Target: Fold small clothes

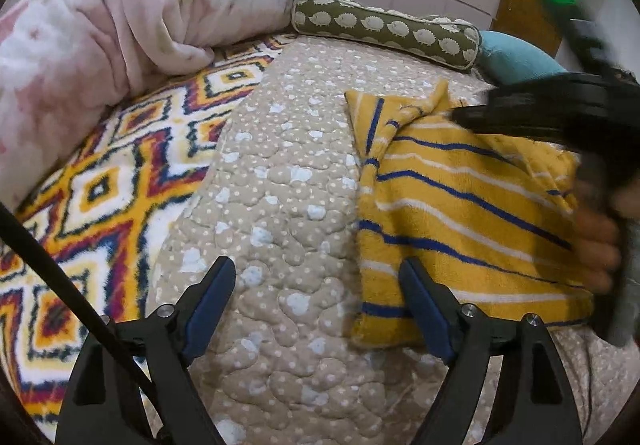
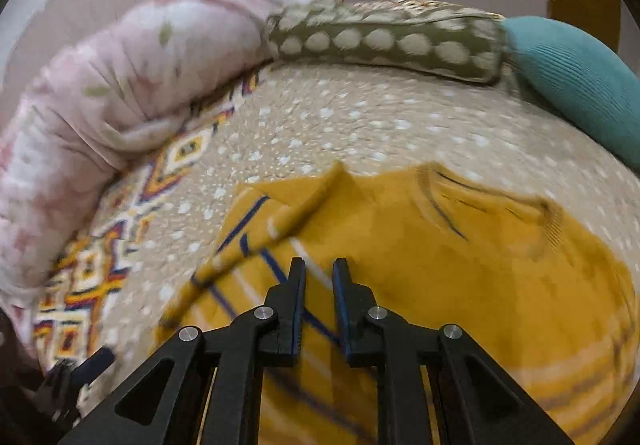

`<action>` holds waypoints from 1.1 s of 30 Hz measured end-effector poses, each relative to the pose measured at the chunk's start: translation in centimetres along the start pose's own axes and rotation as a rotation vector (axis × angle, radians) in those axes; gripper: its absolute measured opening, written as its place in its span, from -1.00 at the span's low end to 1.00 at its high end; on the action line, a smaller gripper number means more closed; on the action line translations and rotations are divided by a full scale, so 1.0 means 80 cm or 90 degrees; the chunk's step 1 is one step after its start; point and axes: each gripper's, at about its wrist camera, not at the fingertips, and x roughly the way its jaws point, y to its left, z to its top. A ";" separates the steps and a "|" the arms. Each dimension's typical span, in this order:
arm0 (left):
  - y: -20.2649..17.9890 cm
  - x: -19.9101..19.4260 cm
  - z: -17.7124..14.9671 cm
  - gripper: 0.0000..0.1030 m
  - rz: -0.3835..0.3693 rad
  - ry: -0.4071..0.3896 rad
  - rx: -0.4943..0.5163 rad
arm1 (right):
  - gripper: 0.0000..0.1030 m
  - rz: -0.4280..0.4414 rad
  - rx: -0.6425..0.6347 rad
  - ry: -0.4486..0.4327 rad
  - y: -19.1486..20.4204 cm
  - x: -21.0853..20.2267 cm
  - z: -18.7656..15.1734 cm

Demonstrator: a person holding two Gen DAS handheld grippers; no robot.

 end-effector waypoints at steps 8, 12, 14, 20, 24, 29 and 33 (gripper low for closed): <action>0.015 0.009 -0.001 0.68 -0.036 0.022 -0.041 | -0.69 -0.089 -0.087 0.063 0.041 0.080 0.041; 0.009 0.009 -0.001 0.72 -0.017 0.020 -0.032 | -0.69 -0.105 -0.089 0.066 0.047 0.082 0.049; 0.010 0.008 -0.001 0.75 -0.011 0.020 -0.031 | -0.69 -0.093 -0.066 0.042 0.042 0.063 0.047; 0.007 0.007 -0.001 0.77 0.007 0.018 -0.027 | -0.58 -0.053 -0.011 -0.017 0.007 -0.027 0.014; 0.003 0.002 -0.001 0.77 0.019 0.012 -0.020 | -0.39 -0.084 -0.026 -0.040 -0.034 -0.090 -0.035; -0.005 -0.016 -0.002 0.77 0.035 -0.011 -0.014 | -0.37 -0.155 0.029 -0.030 -0.122 -0.137 -0.119; -0.021 -0.044 -0.005 0.77 0.037 -0.051 0.005 | -0.38 -0.181 0.128 -0.025 -0.189 -0.158 -0.182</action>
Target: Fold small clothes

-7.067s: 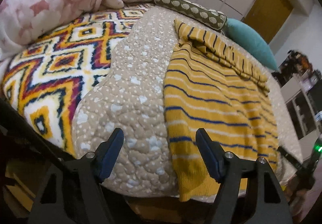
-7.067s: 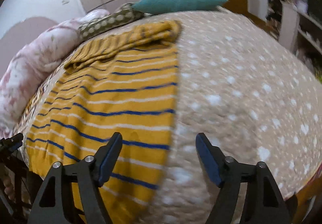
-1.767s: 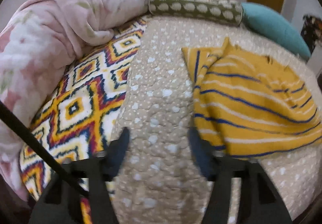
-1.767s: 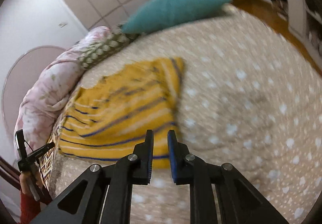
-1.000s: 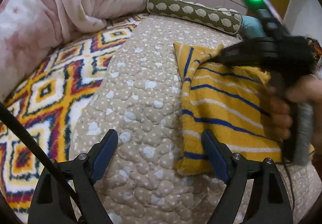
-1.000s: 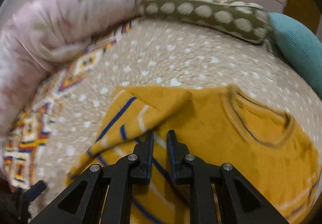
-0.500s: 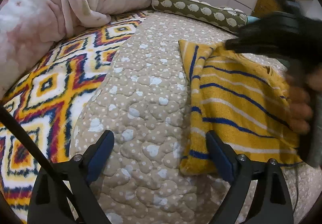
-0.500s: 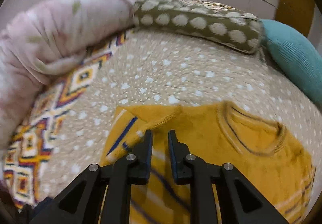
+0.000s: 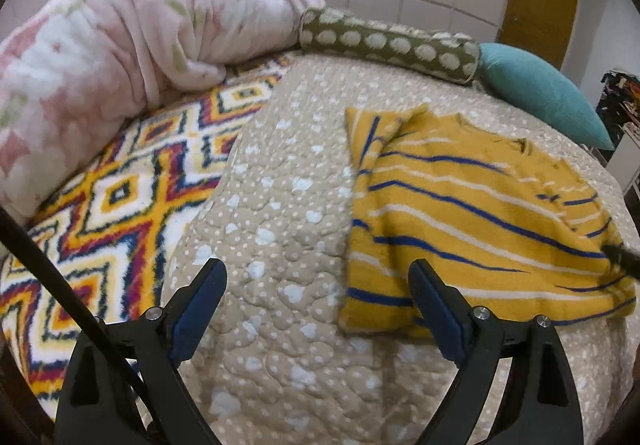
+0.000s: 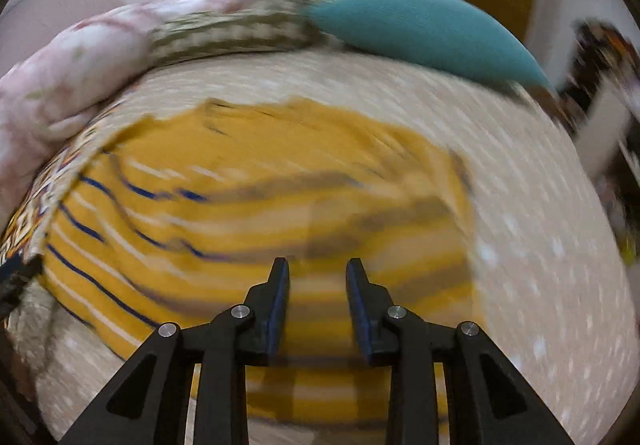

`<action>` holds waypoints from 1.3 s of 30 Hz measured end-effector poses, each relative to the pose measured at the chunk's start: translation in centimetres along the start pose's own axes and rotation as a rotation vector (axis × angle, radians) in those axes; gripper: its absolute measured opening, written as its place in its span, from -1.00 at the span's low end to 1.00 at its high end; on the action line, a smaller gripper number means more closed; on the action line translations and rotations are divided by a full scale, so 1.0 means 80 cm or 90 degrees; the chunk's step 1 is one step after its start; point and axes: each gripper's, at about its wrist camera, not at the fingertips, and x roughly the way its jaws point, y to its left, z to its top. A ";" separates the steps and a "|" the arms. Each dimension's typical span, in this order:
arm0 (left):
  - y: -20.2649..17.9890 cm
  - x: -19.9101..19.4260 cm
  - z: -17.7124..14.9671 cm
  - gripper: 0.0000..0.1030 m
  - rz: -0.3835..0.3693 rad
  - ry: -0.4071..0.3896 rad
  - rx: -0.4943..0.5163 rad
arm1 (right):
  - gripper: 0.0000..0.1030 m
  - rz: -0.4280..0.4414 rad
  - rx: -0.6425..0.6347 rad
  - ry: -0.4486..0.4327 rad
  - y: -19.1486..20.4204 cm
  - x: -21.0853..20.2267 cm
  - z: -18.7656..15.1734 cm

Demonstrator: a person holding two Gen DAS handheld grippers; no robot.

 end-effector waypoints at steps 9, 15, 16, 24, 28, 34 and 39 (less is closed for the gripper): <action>-0.030 -0.013 -0.006 0.77 -0.021 -0.010 0.035 | -0.43 -0.017 0.087 -0.035 -0.067 -0.053 -0.051; -0.036 0.009 -0.014 0.77 -0.017 0.026 0.042 | -0.39 0.015 0.049 -0.116 -0.027 -0.077 -0.019; -0.037 0.011 -0.015 0.77 -0.016 0.029 0.044 | -0.39 0.013 0.042 -0.133 -0.018 -0.075 -0.014; -0.037 0.021 -0.019 0.77 -0.019 0.044 0.042 | -0.42 0.050 0.034 -0.079 0.010 0.003 0.046; -0.033 0.024 -0.019 0.77 -0.028 0.055 0.031 | -0.50 -0.030 0.032 -0.033 -0.005 0.050 0.058; -0.033 0.021 -0.018 0.77 -0.033 0.054 0.029 | -0.42 -0.099 0.113 -0.078 -0.049 0.031 0.071; -0.037 0.021 -0.019 0.77 -0.028 0.052 0.035 | -0.29 -0.047 0.062 -0.079 -0.039 0.033 0.092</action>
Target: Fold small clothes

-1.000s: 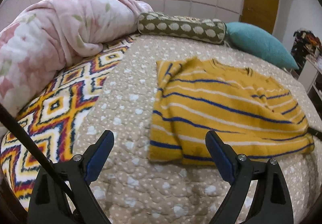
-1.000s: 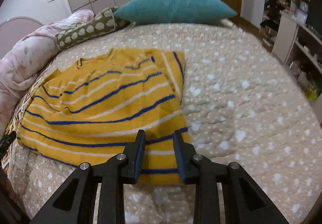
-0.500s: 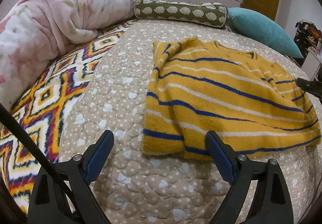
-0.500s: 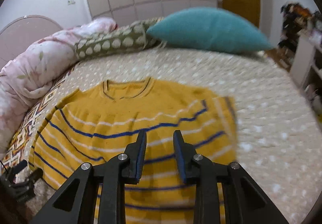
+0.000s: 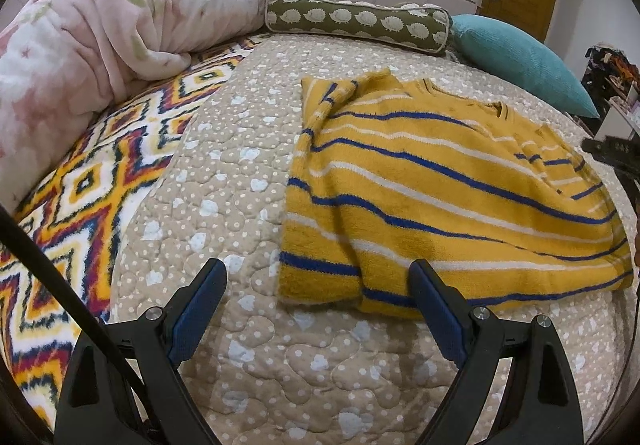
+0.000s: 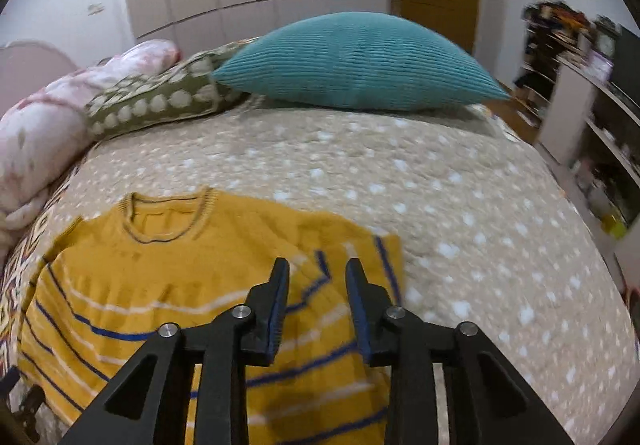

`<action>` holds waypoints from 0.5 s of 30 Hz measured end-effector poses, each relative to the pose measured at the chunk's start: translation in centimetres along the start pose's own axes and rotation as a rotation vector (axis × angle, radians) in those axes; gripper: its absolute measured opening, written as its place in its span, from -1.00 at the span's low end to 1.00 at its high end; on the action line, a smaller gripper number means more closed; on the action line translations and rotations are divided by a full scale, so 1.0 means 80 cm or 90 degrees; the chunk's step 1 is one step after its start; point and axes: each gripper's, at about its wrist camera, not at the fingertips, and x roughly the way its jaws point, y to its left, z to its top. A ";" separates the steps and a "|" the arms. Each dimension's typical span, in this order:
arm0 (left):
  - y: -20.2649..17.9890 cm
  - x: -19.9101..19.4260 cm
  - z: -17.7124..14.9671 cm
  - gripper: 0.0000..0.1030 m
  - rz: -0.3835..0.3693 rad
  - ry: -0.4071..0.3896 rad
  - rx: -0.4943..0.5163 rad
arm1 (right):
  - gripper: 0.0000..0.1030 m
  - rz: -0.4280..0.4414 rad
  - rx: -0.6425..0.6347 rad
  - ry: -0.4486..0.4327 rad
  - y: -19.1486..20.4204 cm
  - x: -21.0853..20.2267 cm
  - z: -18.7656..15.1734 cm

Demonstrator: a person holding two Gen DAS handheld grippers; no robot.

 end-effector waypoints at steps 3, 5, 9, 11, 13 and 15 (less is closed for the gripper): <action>0.000 0.002 0.000 0.77 0.001 0.004 -0.001 | -0.19 0.006 -0.033 0.019 0.016 0.025 0.006; 0.000 0.005 0.000 0.77 0.000 0.008 -0.002 | -0.19 0.000 -0.048 0.035 0.020 0.046 0.008; 0.000 0.009 0.001 0.77 -0.001 0.017 -0.003 | -0.86 0.018 -0.066 0.081 0.019 0.068 0.007; 0.000 0.010 0.001 0.77 -0.001 0.020 -0.004 | -0.88 -0.008 -0.074 0.074 0.014 0.066 0.008; -0.001 0.011 0.001 0.77 -0.002 0.022 -0.004 | -0.89 -0.053 -0.067 0.072 0.006 0.072 0.012; 0.000 0.012 0.001 0.77 -0.002 0.024 -0.004 | -0.89 -0.078 -0.055 0.076 0.000 0.079 0.015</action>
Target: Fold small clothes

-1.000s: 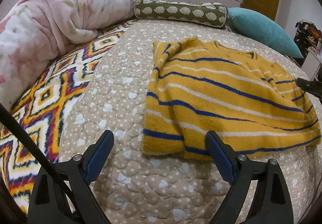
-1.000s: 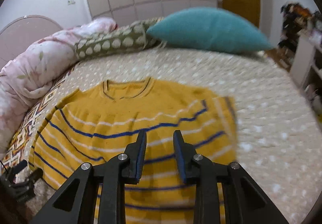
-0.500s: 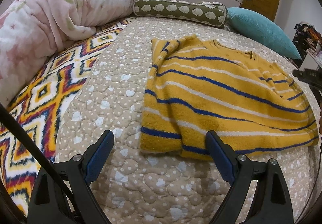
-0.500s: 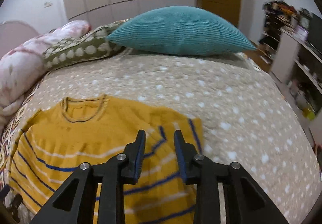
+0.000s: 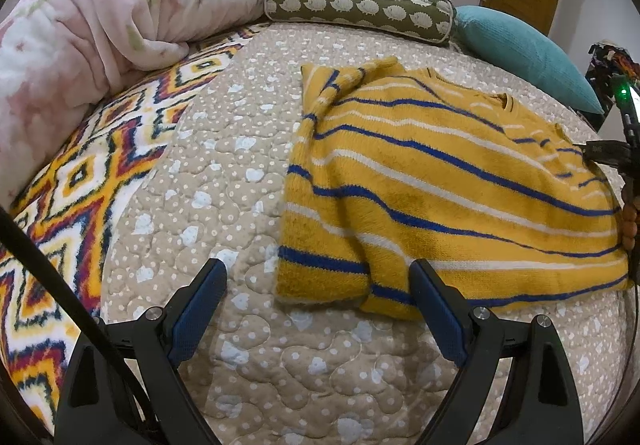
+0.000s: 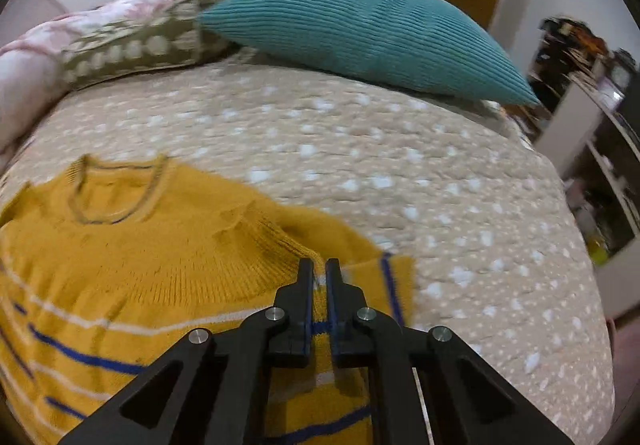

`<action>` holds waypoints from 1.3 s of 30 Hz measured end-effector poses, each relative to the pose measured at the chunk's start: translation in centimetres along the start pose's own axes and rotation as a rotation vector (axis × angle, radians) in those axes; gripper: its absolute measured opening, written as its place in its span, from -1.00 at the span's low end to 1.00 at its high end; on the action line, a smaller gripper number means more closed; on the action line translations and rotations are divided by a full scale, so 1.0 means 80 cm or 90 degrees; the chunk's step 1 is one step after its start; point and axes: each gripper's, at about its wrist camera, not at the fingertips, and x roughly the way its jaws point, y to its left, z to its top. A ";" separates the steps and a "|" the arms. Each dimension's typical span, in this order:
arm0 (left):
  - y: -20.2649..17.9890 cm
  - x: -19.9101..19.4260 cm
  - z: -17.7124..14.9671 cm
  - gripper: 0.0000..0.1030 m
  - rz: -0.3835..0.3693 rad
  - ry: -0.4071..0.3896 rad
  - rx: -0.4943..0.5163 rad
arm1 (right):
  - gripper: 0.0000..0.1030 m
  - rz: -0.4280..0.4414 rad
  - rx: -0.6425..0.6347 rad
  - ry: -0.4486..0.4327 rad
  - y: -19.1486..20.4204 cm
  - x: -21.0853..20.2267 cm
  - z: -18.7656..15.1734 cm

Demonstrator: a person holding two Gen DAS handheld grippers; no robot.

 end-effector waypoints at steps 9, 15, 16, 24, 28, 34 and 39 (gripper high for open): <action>0.000 0.001 0.000 0.77 0.000 0.002 0.000 | -0.68 -0.032 0.052 -0.007 -0.016 -0.024 0.007; 0.004 -0.011 0.000 0.77 -0.010 -0.012 -0.007 | -0.57 -0.070 0.036 -0.106 -0.019 -0.105 0.006; 0.005 -0.016 0.000 0.77 -0.015 -0.017 -0.011 | -0.57 -0.066 0.025 -0.124 -0.011 -0.118 0.006; 0.025 -0.034 0.007 0.77 0.000 -0.046 -0.039 | -0.57 0.142 -0.079 -0.083 0.121 -0.152 -0.010; 0.034 -0.024 0.006 0.77 0.009 -0.023 -0.051 | -0.57 0.221 -0.154 -0.052 0.222 -0.139 -0.016; 0.036 -0.016 0.004 0.77 0.001 -0.008 -0.049 | -0.58 0.270 -0.214 0.008 0.329 -0.089 0.004; 0.041 -0.012 0.006 0.77 -0.018 0.001 -0.057 | -0.58 0.199 -0.273 0.040 0.384 -0.041 0.016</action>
